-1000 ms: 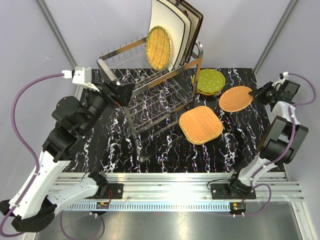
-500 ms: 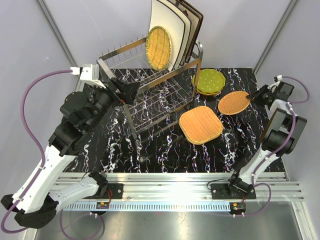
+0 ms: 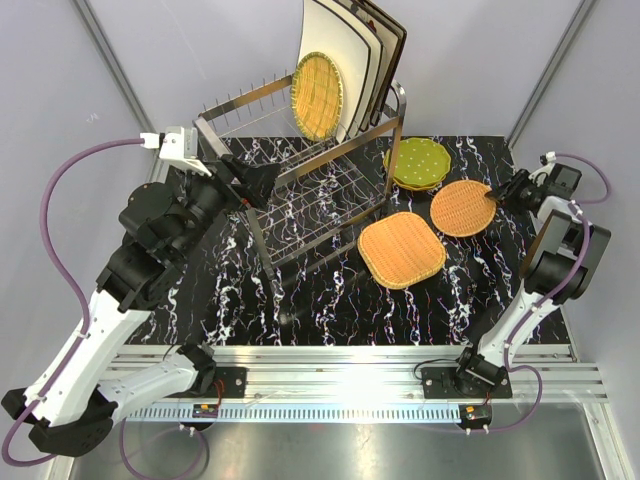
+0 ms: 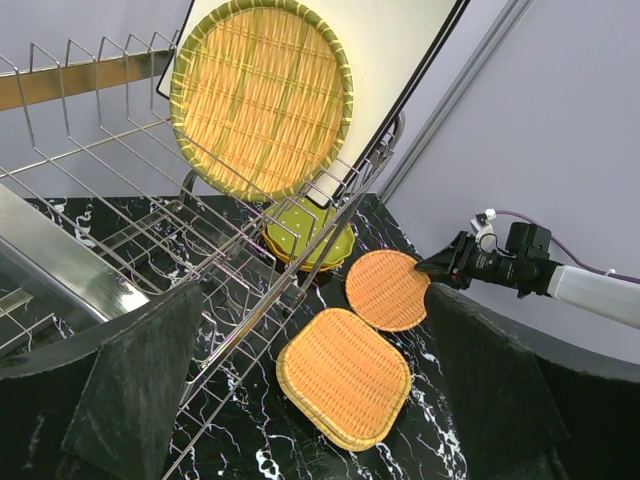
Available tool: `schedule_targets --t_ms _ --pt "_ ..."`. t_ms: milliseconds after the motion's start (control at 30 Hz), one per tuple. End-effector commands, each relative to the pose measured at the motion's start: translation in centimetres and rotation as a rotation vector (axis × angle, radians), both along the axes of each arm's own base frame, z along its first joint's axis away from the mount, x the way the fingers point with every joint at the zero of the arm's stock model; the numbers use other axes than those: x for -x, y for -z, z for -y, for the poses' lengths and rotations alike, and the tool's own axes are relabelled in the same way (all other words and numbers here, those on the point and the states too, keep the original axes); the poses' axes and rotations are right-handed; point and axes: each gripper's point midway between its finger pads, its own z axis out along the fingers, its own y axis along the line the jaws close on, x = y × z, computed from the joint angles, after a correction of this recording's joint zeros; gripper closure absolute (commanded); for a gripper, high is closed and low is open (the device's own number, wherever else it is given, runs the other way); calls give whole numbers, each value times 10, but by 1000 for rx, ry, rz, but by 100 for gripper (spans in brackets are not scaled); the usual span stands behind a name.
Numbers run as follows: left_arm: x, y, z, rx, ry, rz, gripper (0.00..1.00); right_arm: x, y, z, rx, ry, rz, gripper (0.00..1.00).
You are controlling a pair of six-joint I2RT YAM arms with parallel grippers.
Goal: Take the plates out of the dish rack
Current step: Place the plate on the table
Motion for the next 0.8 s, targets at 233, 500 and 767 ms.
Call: schedule_targets --t_ms 233,500,767 --pt "7 -35 -1 70 23 82 2 -7 -6 -11 40 -108 15 37" --pt "4 -40 2 67 29 87 1 -6 -4 -12 117 -138 0 24" --pt "-6 -46 12 46 36 64 1 -8 -13 -5 297 -152 -2 6"
